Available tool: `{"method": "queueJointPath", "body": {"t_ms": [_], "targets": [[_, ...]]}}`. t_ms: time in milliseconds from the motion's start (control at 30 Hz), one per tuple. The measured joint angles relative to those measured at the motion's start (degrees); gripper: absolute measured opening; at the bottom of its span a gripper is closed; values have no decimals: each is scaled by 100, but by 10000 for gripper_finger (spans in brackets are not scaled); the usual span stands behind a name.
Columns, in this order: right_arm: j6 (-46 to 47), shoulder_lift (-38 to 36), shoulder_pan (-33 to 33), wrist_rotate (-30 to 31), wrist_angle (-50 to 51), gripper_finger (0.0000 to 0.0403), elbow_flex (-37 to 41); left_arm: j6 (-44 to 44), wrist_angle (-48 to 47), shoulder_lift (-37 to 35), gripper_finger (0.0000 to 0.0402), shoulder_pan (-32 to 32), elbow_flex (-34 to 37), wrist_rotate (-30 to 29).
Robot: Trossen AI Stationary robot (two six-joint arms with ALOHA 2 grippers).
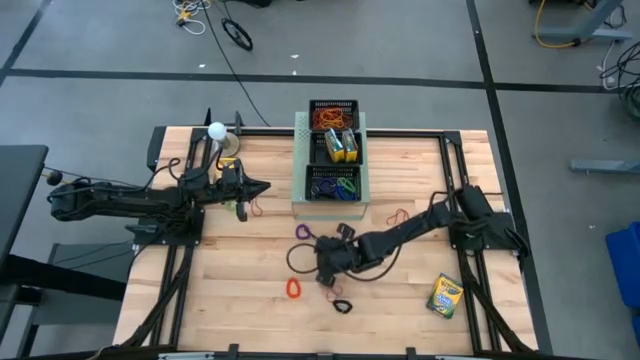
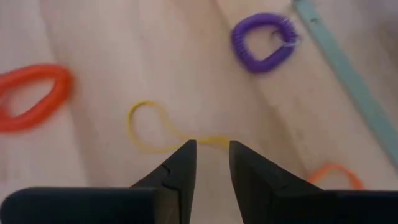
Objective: Pick & Place Office Desk Supplies
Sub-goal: Put the black spring keychain into the bottom black bin on the shelf
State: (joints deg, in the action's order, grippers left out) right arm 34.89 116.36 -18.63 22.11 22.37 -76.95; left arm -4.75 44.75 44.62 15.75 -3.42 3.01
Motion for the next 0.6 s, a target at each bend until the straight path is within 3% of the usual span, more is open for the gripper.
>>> {"method": "queueJointPath", "body": {"t_ms": [333, 600], "targets": [[-478, 0, 498, 295, -331, 103, 1, 0, 0, 0, 20, 0, 0, 0], [-61, 0, 434, 153, -121, 97, -123, 0, 0, 0, 20, 1, 0, 0]]}}
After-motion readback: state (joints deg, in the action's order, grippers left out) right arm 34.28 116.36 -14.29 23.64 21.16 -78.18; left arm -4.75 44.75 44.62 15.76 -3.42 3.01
